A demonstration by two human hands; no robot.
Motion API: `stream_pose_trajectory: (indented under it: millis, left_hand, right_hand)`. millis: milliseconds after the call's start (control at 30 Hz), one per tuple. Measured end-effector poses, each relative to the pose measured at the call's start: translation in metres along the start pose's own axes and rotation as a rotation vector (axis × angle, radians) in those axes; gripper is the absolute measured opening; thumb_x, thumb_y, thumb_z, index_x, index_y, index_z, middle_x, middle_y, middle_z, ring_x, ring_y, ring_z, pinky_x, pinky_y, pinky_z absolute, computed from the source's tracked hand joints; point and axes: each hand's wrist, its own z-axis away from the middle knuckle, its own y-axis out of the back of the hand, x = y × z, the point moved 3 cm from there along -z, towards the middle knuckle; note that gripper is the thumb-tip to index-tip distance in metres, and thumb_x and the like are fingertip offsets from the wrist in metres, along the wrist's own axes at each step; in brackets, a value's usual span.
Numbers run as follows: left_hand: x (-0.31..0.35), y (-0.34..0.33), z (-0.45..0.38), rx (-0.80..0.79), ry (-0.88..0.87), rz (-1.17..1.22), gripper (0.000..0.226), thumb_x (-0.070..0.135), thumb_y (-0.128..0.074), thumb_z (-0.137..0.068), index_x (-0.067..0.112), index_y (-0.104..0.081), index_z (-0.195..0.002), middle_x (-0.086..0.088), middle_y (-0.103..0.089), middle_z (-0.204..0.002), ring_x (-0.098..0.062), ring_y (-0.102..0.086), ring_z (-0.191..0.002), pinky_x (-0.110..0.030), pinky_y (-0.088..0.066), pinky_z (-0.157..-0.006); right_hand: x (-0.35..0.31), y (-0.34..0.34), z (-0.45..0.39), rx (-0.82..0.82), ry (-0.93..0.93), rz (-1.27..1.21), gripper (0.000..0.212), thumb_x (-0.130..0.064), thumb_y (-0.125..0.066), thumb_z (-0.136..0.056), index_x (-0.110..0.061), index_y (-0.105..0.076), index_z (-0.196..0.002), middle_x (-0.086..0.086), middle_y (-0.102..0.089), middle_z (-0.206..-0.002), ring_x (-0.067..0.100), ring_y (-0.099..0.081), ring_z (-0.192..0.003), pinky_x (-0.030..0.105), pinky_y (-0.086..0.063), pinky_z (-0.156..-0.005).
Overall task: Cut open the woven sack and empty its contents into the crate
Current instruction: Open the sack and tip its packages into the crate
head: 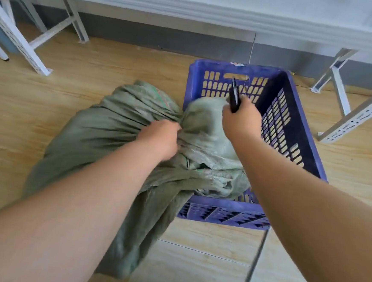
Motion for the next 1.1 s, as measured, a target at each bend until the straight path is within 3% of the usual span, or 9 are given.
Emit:
stream_pose_trajectory:
  millis: [133, 233, 367, 433, 533, 700, 800, 967, 1100]
  left_hand:
    - [0.003, -0.023, 0.03, 0.072, -0.152, 0.003, 0.039, 0.015, -0.049, -0.092, 0.03, -0.057, -0.127, 0.0, -0.051, -0.13, -0.024, -0.049, -0.122, -0.04, -0.046, -0.094]
    - [-0.005, -0.029, 0.039, -0.04, -0.229, 0.106, 0.046, 0.025, -0.047, -0.094, 0.026, -0.044, -0.141, 0.005, -0.037, -0.147, -0.016, -0.035, -0.135, -0.037, -0.035, -0.109]
    - [-0.012, -0.026, 0.036, -0.111, -0.309, 0.168, 0.062, 0.033, -0.054, -0.091, 0.019, -0.031, -0.148, 0.002, -0.029, -0.154, -0.015, -0.022, -0.143, -0.037, -0.025, -0.115]
    - [-0.01, -0.028, 0.038, -0.099, -0.333, 0.178, 0.071, 0.033, -0.059, -0.09, 0.016, -0.025, -0.15, 0.001, -0.024, -0.156, -0.015, -0.017, -0.144, -0.035, -0.019, -0.118]
    - [-0.007, -0.023, 0.038, 0.065, -0.319, 0.193, 0.085, 0.036, -0.07, -0.082, 0.022, -0.02, -0.15, 0.002, -0.019, -0.155, -0.017, -0.011, -0.144, -0.036, -0.016, -0.118]
    - [0.007, -0.023, 0.035, -0.142, -0.361, 0.093, 0.107, 0.034, -0.073, -0.081, 0.025, 0.006, -0.153, 0.007, 0.015, -0.159, -0.019, 0.007, -0.147, -0.048, -0.016, -0.118]
    - [0.013, -0.023, 0.031, -0.041, -0.356, -0.052, 0.122, 0.037, -0.078, -0.075, 0.025, 0.017, -0.15, 0.002, 0.026, -0.157, -0.024, 0.015, -0.146, -0.053, 0.004, -0.117]
    - [0.006, -0.031, 0.012, -0.194, -0.311, -0.176, 0.1, 0.043, -0.069, -0.081, 0.023, -0.002, -0.152, -0.002, 0.011, -0.161, -0.025, 0.008, -0.147, -0.056, 0.01, -0.113]
    - [0.005, -0.033, -0.003, -0.172, -0.372, -0.27, 0.094, 0.062, -0.059, -0.08, 0.019, -0.015, -0.152, -0.001, 0.005, -0.161, -0.024, 0.012, -0.147, -0.053, 0.015, -0.113]
  right_hand:
    - [-0.064, -0.025, -0.008, -0.278, 0.324, 0.139, 0.03, -0.021, -0.054, -0.092, -0.019, -0.061, -0.121, 0.005, -0.068, -0.107, 0.026, -0.064, -0.094, 0.034, -0.051, -0.08]
    - [-0.07, -0.053, 0.0, -0.586, 0.292, 0.454, 0.037, -0.029, -0.056, -0.095, -0.013, -0.054, -0.129, 0.008, -0.067, -0.103, 0.025, -0.065, -0.089, 0.037, -0.055, -0.082]
    - [-0.053, -0.06, 0.008, -0.803, 0.193, 0.899, 0.038, -0.043, -0.056, -0.094, -0.007, -0.059, -0.106, 0.0, -0.057, -0.072, 0.018, -0.057, -0.078, 0.031, -0.049, -0.079]
    - [-0.049, -0.055, 0.002, -0.748, 0.197, 0.99, 0.039, -0.044, -0.064, -0.089, -0.007, -0.06, -0.097, 0.001, -0.058, -0.078, 0.02, -0.058, -0.082, 0.027, -0.049, -0.077]
    - [-0.059, -0.036, -0.029, -0.406, 0.132, 0.704, 0.028, -0.02, -0.064, -0.088, -0.007, -0.058, -0.113, 0.007, -0.06, -0.096, 0.023, -0.059, -0.078, 0.032, -0.05, -0.065]
    - [-0.12, 0.0, -0.08, 0.025, 0.251, 0.327, 0.019, -0.009, -0.053, -0.081, -0.017, -0.059, -0.097, 0.003, -0.057, -0.079, 0.026, -0.055, -0.079, 0.028, -0.038, -0.058]
    - [-0.147, 0.006, -0.094, 0.182, 0.317, 0.172, 0.029, -0.006, -0.049, -0.083, -0.014, -0.06, -0.109, 0.004, -0.06, -0.094, 0.022, -0.053, -0.081, 0.028, -0.039, -0.063]
    - [-0.126, -0.018, -0.1, -0.325, 0.124, 0.301, 0.035, -0.011, -0.054, -0.094, -0.012, -0.055, -0.129, 0.012, -0.064, -0.11, 0.029, -0.067, -0.095, 0.036, -0.057, -0.076]
    - [-0.102, -0.029, -0.089, -0.075, 0.19, 0.458, 0.039, -0.007, -0.049, -0.089, -0.015, -0.054, -0.127, 0.015, -0.054, -0.117, 0.033, -0.058, -0.095, 0.037, -0.046, -0.073]
